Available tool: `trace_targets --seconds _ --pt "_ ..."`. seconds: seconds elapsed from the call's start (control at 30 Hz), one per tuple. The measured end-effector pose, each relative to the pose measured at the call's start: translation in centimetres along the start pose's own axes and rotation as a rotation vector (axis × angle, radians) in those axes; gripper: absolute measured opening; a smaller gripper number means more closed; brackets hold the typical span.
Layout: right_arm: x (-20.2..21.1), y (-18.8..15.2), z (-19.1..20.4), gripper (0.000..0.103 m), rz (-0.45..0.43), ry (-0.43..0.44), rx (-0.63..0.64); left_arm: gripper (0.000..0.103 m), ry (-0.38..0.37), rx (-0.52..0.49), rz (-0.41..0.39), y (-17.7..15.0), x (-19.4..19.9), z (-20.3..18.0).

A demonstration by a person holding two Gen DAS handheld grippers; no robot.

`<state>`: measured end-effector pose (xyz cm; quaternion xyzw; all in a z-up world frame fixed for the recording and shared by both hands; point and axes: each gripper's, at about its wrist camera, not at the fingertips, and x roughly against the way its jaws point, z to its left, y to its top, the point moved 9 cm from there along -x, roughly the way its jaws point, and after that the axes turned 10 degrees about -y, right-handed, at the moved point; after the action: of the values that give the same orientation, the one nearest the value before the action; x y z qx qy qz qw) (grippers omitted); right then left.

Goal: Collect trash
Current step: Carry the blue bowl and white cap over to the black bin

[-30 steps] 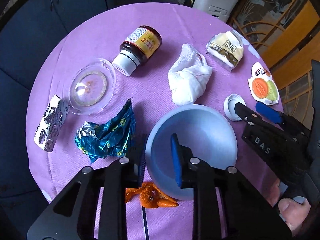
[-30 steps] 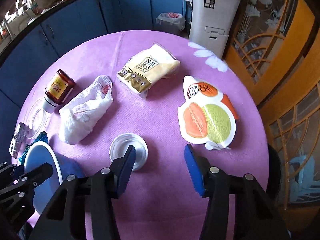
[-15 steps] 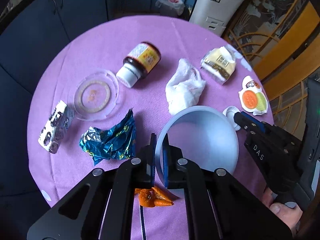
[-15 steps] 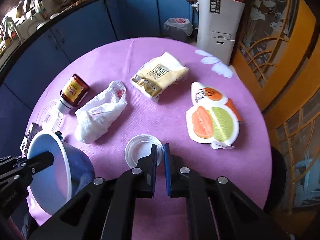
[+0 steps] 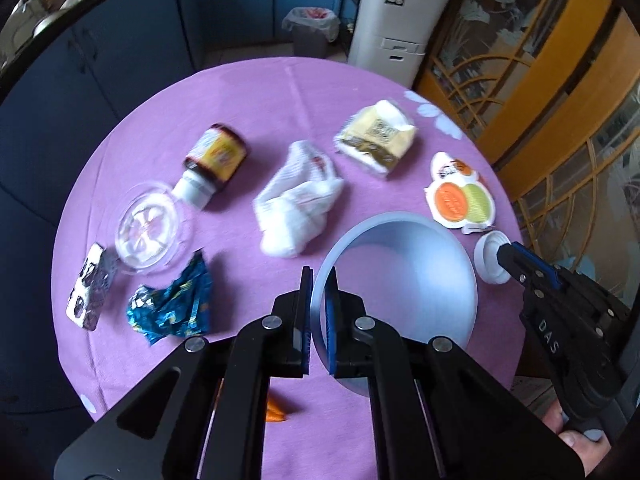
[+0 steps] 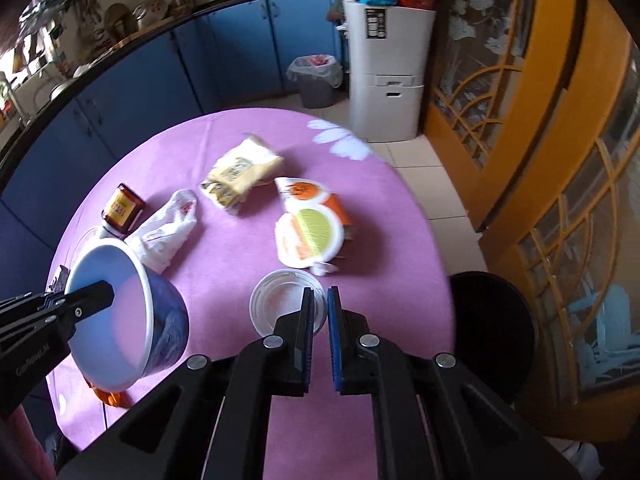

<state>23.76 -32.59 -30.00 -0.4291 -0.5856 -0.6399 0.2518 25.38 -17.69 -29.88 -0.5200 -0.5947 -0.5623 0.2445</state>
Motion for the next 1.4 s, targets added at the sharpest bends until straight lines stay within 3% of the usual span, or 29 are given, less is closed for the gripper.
trace_targets --seconds 0.7,1.4 --pt "1.6 -1.5 -11.0 0.008 -0.034 -0.074 -0.178 0.006 -0.01 -0.229 0.0 2.2 -3.3 -12.6" --pt "-0.4 -3.7 -20.2 0.007 0.0 -0.111 -0.325 0.006 -0.013 -0.397 0.054 1.9 -8.0 -22.7"
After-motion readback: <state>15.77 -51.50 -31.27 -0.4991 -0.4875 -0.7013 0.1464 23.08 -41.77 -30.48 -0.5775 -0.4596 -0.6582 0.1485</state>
